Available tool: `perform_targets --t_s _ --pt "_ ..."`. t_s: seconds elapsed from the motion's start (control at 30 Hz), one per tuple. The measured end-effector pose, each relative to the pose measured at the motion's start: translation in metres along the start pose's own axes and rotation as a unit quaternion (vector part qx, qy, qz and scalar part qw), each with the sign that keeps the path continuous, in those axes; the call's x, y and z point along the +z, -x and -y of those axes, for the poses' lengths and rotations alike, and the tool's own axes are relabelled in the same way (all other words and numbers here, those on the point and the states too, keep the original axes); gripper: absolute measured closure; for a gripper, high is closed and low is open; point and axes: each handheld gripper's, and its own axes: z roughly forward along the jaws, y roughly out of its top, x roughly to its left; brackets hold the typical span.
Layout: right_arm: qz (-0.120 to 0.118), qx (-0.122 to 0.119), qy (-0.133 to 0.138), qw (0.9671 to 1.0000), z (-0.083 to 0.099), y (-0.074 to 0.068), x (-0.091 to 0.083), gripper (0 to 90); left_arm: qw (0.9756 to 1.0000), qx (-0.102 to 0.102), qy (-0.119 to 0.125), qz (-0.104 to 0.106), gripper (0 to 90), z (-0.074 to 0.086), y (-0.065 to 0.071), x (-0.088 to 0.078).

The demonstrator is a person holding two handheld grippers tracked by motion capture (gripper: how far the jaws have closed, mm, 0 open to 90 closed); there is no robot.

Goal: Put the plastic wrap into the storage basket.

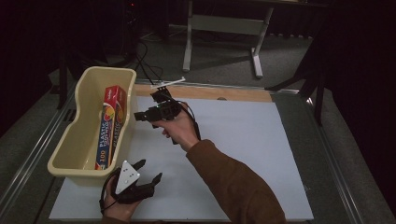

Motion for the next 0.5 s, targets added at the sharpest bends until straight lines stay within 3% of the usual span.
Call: perform_targets --t_s 0.13,0.27,0.5 --pt "0.019 -0.039 0.008 0.9990 0.015 0.005 -0.016 32.7 1.0000 0.002 0.000 0.000 27.9 0.000 0.001 0.000" --pt "0.042 -0.081 0.021 0.9956 0.035 0.012 -0.034 31.3 1.0000 0.002 0.000 -0.002 27.8 0.000 0.001 -0.001" --pt "0.067 -0.110 0.053 0.9903 0.084 0.036 -0.073 29.9 1.0000 0.002 -0.003 -0.001 27.9 -0.001 0.001 -0.001"
